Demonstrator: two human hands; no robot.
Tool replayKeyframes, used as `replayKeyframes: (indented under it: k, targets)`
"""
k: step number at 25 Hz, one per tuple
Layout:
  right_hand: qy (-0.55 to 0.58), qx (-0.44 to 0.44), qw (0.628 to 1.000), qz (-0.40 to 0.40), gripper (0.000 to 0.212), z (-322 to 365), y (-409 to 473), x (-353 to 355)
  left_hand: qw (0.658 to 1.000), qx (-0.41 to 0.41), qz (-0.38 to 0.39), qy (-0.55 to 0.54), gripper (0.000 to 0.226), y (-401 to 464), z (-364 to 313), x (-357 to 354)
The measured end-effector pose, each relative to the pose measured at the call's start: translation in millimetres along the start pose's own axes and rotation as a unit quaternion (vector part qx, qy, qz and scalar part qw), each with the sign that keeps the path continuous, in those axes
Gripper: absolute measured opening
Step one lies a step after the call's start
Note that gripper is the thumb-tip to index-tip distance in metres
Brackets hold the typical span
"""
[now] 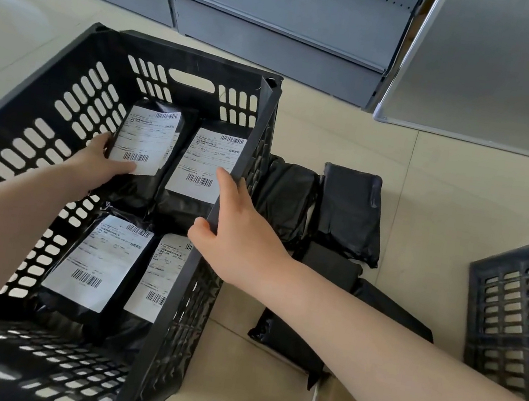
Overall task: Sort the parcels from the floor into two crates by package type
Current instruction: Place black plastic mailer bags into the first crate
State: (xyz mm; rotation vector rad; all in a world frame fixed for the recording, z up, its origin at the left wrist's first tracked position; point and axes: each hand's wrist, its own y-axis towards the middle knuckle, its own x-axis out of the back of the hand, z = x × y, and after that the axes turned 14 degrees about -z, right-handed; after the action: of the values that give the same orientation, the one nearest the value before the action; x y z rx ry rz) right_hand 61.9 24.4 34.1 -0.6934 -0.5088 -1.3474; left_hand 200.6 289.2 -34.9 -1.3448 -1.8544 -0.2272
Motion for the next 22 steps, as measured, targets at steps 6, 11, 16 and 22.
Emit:
replayKeyframes:
  k: [6, 11, 16, 22]
  targets:
    - [0.060, 0.026, 0.998, 0.003, 0.073, -12, -2, 14, 0.991, -0.059, -0.069, 0.098, 0.083, -10, -10, -7]
    - [0.082, 0.044, 0.995, 0.018, 0.066, -15, 5, 30, 0.985, -0.055, -0.097, 0.128, 0.082, -23, -26, -2]
    - [0.096, 0.045, 0.994, -0.005, 0.063, -19, 6, 45, 0.982, -0.138, -0.107, 0.075, 0.070, -51, -70, -10]
    - [0.075, -0.016, 0.996, -0.046, 0.066, -47, 8, 88, 0.953, -0.279, -0.096, -0.070, 0.054, -123, -151, -45]
